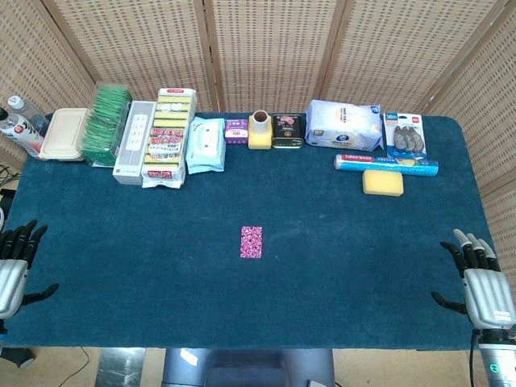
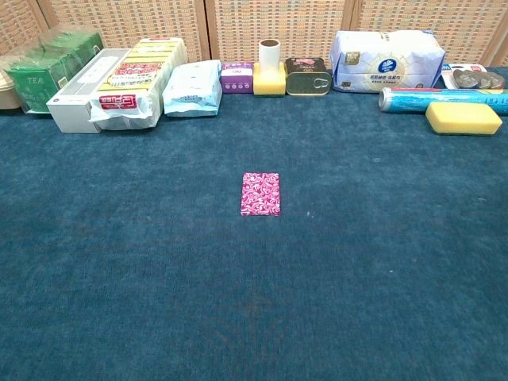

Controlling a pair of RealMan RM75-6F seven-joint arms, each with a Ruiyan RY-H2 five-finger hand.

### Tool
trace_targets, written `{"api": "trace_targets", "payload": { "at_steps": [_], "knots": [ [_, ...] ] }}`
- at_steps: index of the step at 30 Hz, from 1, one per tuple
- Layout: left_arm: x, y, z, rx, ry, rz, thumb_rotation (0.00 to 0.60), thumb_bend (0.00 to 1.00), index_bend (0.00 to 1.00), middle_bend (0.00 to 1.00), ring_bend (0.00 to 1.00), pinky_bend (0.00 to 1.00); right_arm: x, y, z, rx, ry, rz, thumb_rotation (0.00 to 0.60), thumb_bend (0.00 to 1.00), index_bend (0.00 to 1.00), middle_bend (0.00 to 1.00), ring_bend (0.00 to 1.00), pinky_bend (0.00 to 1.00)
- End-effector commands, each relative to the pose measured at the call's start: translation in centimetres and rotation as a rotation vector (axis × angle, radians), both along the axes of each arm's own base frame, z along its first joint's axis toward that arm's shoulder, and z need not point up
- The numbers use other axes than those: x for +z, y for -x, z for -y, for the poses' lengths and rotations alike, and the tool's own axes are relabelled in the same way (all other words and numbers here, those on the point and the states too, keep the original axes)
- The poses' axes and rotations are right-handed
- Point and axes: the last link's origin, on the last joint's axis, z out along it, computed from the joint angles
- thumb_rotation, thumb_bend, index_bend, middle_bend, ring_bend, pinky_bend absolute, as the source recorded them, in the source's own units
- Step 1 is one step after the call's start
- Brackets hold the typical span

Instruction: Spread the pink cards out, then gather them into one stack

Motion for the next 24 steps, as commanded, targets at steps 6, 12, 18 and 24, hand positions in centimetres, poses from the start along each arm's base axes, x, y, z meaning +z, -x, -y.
{"api": "trace_targets", "payload": {
  "at_steps": [6,12,18,24],
  "knots": [
    [0.2,0.0,0.1,0.001,-0.002,0.009,0.600,0.03,0.00,0.00,0.00,0.04,-0.1,-0.1,0.0,0.010,0.018,0.023,0.600,0.00,0.01,0.09,0.00,0.00],
    [0.4,0.0,0.2,-0.002,-0.006,0.020,0.600,0.03,0.00,0.00,0.00,0.03,-0.7,-0.7,0.1,0.034,-0.014,0.060,0.600,0.00,0.05,0.07,0.00,0.00],
    [0.4,0.0,0.2,0.002,0.001,0.024,0.600,0.03,0.00,0.00,0.00,0.03,-2.9,-3.6,1.7,0.123,-0.209,0.211,0.600,0.00,0.12,0.12,0.03,0.00],
    [0.2,-0.3,0.2,-0.008,0.014,0.025,0.600,0.03,0.00,0.00,0.00,0.04,-4.3,-6.3,3.9,0.157,-0.339,0.253,0.600,0.00,0.13,0.14,0.03,0.00]
  ]
}}
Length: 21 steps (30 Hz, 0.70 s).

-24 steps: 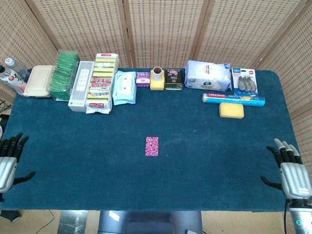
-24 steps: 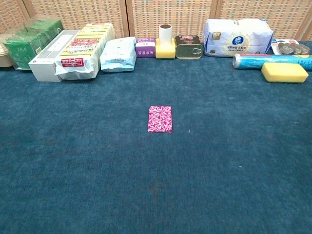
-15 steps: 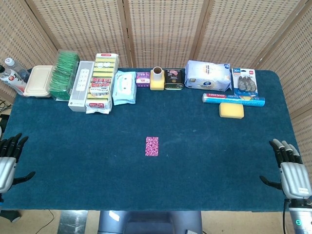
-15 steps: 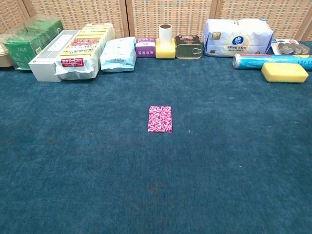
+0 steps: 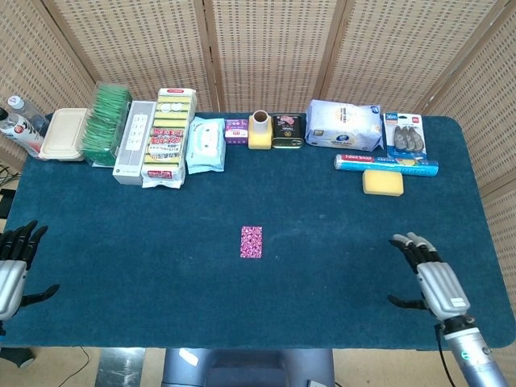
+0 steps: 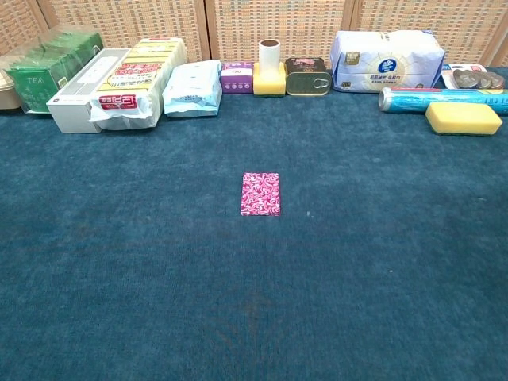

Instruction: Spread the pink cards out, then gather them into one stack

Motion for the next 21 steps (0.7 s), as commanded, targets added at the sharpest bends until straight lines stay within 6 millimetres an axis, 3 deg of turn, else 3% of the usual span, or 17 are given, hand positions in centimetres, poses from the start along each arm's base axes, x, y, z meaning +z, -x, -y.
{"api": "trace_targets", "payload": {
  "at_steps": [1,10,16,21],
  "knots": [
    [-0.1,-0.1,0.0,-0.003,0.007,-0.002,0.600,0.03,0.00,0.00,0.00,0.04,-1.0,-2.3,1.6,0.046,-0.082,0.017,0.600,0.00,0.13,0.14,0.04,0.00],
    [-0.2,-0.1,0.1,-0.001,0.019,-0.004,0.600,0.03,0.00,0.00,0.00,0.03,-4.6,-6.0,3.7,0.127,-0.185,-0.028,0.600,0.00,0.14,0.20,0.06,0.00],
    [-0.3,0.0,0.1,0.006,0.026,-0.002,0.600,0.03,0.00,0.00,0.00,0.03,-9.0,-10.1,4.7,0.203,-0.296,-0.031,0.600,0.00,0.15,0.21,0.09,0.00],
    [-0.3,-0.1,0.3,0.001,0.036,0.003,0.600,0.03,0.00,0.00,0.00,0.03,-12.2,-12.4,6.9,0.244,-0.328,-0.081,0.600,0.00,0.15,0.21,0.10,0.00]
  ]
}}
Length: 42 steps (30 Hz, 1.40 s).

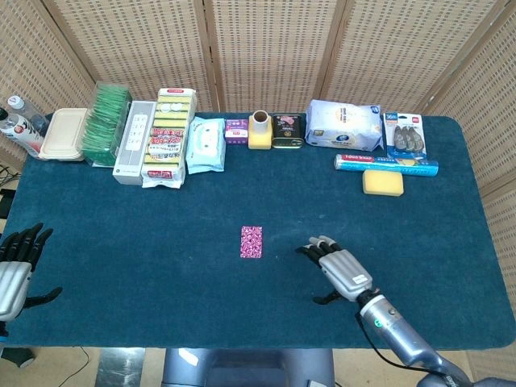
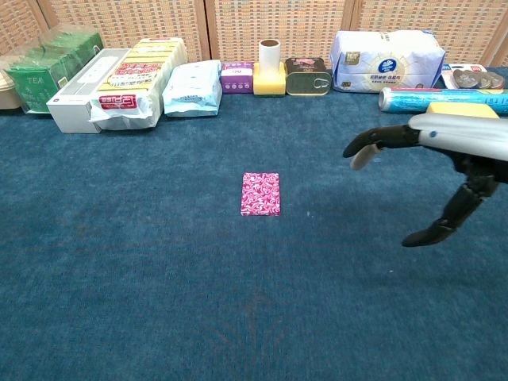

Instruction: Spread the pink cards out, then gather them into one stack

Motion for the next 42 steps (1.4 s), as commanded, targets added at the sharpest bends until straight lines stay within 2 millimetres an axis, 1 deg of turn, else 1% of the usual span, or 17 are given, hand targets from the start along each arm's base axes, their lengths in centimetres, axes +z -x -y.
{"api": "trace_targets", "payload": {
  "at_steps": [1,8,11,15,18,22,27,42],
  "knots": [
    [0.1,0.0,0.1,-0.004,0.003,0.003,0.600,0.03,0.00,0.00,0.00,0.04,-2.9,-2.4,1.9,0.041,-0.025,-0.025,0.600,0.00,0.15,0.21,0.10,0.00],
    [0.2,0.1,0.2,-0.003,0.014,0.015,0.600,0.03,0.00,0.00,0.00,0.03,-6.7,-5.7,3.4,0.013,-0.053,-0.024,0.600,0.00,0.15,0.22,0.11,0.00],
    [0.3,0.2,0.3,-0.005,0.026,0.022,0.600,0.03,0.00,0.00,0.00,0.04,-9.1,-7.3,4.2,-0.051,-0.077,-0.021,0.600,0.00,0.15,0.21,0.12,0.00],
    [0.5,0.3,0.2,-0.003,0.030,0.032,0.600,0.03,0.00,0.00,0.00,0.03,-10.3,-8.9,4.7,-0.143,-0.089,0.004,0.600,0.00,0.15,0.21,0.12,0.00],
    [0.6,0.2,0.3,-0.004,0.036,0.044,0.600,0.03,0.00,0.00,0.00,0.03,-10.9,-9.7,4.9,-0.172,-0.090,-0.006,0.600,0.00,0.15,0.21,0.12,0.00],
    [0.9,0.2,0.4,-0.013,0.033,0.053,0.600,0.03,0.00,0.00,0.00,0.04,-11.6,-10.1,4.8,-0.176,-0.089,-0.027,0.600,0.00,0.15,0.21,0.12,0.00],
    [1.1,0.3,0.4,-0.012,0.036,0.060,0.600,0.03,0.00,0.00,0.00,0.03,-11.7,-10.5,4.5,-0.161,-0.078,-0.037,0.600,0.00,0.16,0.21,0.12,0.00],
    [1.4,0.3,0.7,-0.017,0.031,0.075,0.600,0.03,0.00,0.00,0.00,0.03,-12.1,-9.5,3.0,-0.101,-0.095,-0.143,0.600,0.00,0.17,0.21,0.13,0.00]
  ]
}}
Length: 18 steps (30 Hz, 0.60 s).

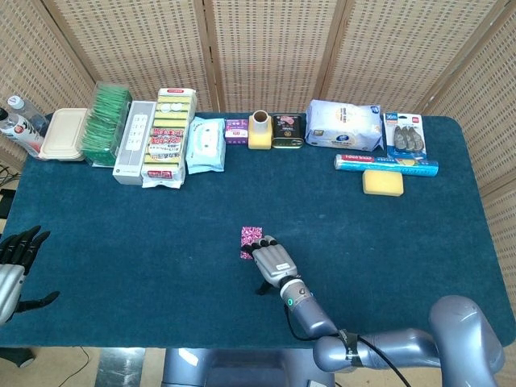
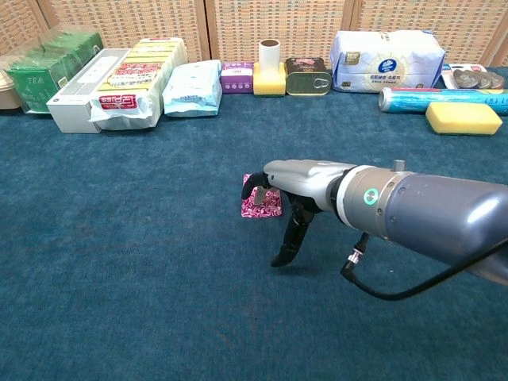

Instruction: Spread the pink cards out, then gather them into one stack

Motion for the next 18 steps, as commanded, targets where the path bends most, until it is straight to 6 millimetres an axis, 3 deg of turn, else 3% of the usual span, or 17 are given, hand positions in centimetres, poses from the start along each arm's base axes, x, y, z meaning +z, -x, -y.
{"api": "trace_targets", "payload": {
  "at_steps": [1,11,18],
  "knots": [
    [0.0,0.0,0.1,0.000,-0.001,0.001,0.600,0.03,0.00,0.00,0.00,0.03,0.1,0.2,-0.2,0.010,-0.003,-0.019,0.600,0.00,0.17,0.21,0.13,0.00],
    [0.0,0.1,0.1,0.002,0.018,0.010,0.600,0.03,0.00,0.00,0.00,0.03,2.0,1.4,-0.2,0.044,0.043,-0.123,0.600,0.00,0.17,0.21,0.16,0.02],
    [0.7,0.3,0.1,0.010,0.006,0.037,0.600,0.03,0.00,0.00,0.00,0.03,3.9,4.6,0.8,0.033,0.106,-0.261,0.600,0.00,0.14,0.19,0.16,0.02]
  ]
}}
